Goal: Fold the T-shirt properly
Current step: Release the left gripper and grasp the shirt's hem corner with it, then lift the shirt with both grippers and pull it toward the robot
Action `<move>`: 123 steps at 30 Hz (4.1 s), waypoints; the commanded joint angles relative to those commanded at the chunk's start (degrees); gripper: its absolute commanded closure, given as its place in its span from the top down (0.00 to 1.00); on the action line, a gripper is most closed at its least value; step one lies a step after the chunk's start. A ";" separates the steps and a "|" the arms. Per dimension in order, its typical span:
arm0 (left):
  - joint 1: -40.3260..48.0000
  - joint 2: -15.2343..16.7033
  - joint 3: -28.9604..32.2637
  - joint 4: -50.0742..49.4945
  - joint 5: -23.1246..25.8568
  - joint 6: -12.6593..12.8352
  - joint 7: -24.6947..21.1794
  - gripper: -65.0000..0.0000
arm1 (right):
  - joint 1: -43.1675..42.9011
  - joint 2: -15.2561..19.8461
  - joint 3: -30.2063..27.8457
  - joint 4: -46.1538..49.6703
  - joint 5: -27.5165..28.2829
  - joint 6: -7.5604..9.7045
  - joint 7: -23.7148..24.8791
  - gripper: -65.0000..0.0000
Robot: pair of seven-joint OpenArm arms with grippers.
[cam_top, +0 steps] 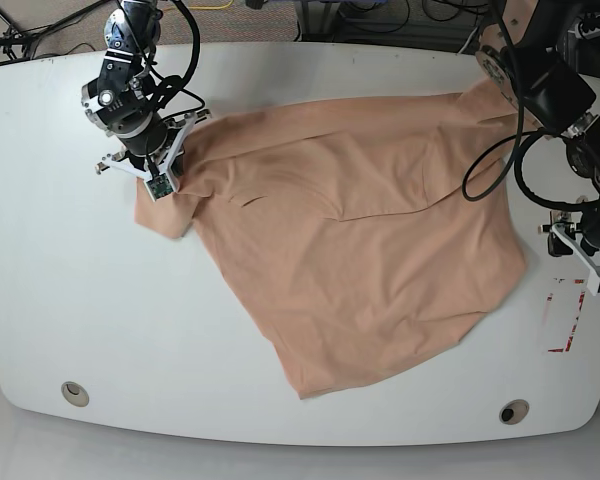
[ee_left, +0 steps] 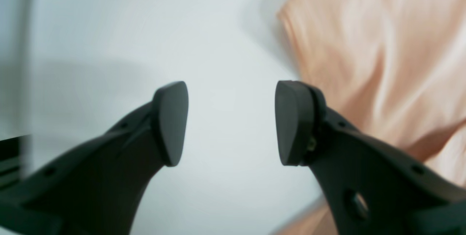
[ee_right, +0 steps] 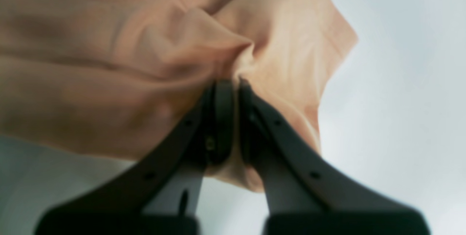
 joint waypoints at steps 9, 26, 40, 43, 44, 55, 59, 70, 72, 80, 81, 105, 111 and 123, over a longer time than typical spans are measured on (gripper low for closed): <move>-4.92 0.09 0.00 -14.77 -0.35 3.60 -6.51 0.53 | 0.00 0.00 0.00 -0.09 0.09 0.00 0.09 0.00; -9.32 0.09 0.00 -36.57 -0.35 3.60 -17.14 0.53 | 0.00 0.09 0.26 0.09 0.26 0.00 0.09 0.00; -8.79 0.09 0.09 -37.27 -0.09 3.69 -17.32 0.00 | 0.88 0.00 0.26 0.09 0.35 0.00 0.09 0.00; -8.88 -0.18 0.18 -37.19 -0.09 3.34 -17.14 0.00 | 1.14 0.00 0.26 0.09 0.18 0.00 0.09 0.00; -8.88 -0.18 0.18 -37.19 -0.09 3.34 -17.14 0.00 | 1.58 0.09 0.26 0.09 0.18 0.00 0.09 0.00; -6.24 0.09 3.52 -21.10 -0.44 -0.66 -9.49 0.00 | 8.62 1.14 4.31 0.00 -0.09 0.09 -0.35 0.00; -5.63 2.46 3.69 -10.90 -0.44 -0.66 -3.96 0.00 | 12.13 3.96 4.04 -0.18 -0.09 0.00 -1.76 0.00; -5.98 7.21 4.75 15.30 -0.44 -0.66 9.23 0.00 | 27.78 9.93 3.87 -4.31 0.00 0.35 -5.10 0.00; -6.24 7.82 6.15 18.02 -0.44 -0.66 10.02 0.00 | 30.33 10.81 3.87 -5.80 0.00 0.35 -5.10 0.00; -12.57 8.26 11.69 24.97 -0.18 -0.66 11.96 0.00 | 42.20 14.33 3.78 -11.34 0.09 0.44 -5.10 0.00; -14.07 8.26 11.96 25.32 -0.18 -0.66 12.40 0.00 | 43.96 14.59 3.78 -12.04 0.09 0.44 -5.10 0.00; -31.30 6.07 11.08 23.65 -0.35 5.27 14.07 0.00 | 66.55 20.92 -6.77 -22.42 0.44 0.35 -5.10 0.00; -24.00 6.07 9.41 23.91 -0.44 5.19 14.07 0.00 | 57.32 20.31 -1.49 -19.43 0.62 0.44 -4.75 0.00; -3.16 5.98 7.47 31.30 -0.44 0.79 15.38 0.00 | 33.41 13.54 5.71 -16.00 0.62 0.53 1.67 0.00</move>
